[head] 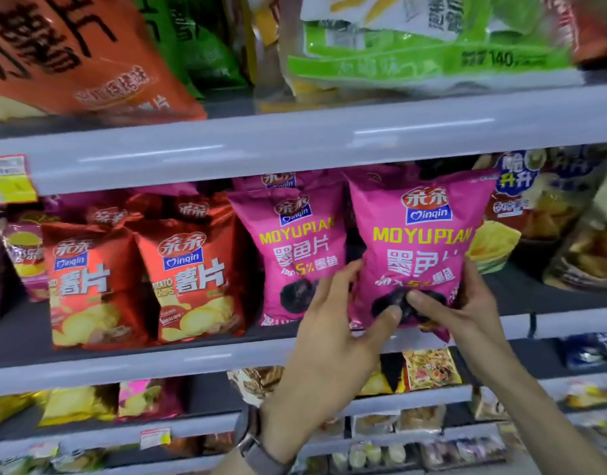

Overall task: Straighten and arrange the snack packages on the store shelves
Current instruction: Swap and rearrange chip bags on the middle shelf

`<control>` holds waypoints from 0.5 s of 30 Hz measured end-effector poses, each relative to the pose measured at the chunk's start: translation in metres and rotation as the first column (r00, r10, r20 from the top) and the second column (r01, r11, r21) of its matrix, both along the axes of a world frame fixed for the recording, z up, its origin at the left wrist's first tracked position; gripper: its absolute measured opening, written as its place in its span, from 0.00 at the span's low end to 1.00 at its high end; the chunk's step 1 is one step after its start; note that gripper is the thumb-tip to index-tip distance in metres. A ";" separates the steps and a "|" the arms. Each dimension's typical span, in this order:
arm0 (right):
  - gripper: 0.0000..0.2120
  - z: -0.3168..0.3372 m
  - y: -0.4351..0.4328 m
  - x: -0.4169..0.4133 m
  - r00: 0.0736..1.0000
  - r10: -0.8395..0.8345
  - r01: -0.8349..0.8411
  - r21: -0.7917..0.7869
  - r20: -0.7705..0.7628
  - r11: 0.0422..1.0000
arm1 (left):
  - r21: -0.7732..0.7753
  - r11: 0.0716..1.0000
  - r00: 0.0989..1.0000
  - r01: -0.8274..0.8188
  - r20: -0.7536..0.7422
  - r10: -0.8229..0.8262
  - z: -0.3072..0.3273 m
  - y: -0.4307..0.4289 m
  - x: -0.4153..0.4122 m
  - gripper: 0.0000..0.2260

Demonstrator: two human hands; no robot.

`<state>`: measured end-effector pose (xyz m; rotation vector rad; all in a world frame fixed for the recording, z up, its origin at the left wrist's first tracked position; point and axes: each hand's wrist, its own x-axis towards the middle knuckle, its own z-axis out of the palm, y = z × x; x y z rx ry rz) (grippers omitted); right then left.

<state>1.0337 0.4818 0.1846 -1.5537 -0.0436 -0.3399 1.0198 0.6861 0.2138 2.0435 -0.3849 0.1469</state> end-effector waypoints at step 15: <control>0.37 -0.025 -0.048 0.057 0.960 0.174 -0.232 -0.275 -0.220 0.933 | 0.009 0.998 0.976 0.068 -0.209 -0.065 -0.033 -0.030 0.025 0.32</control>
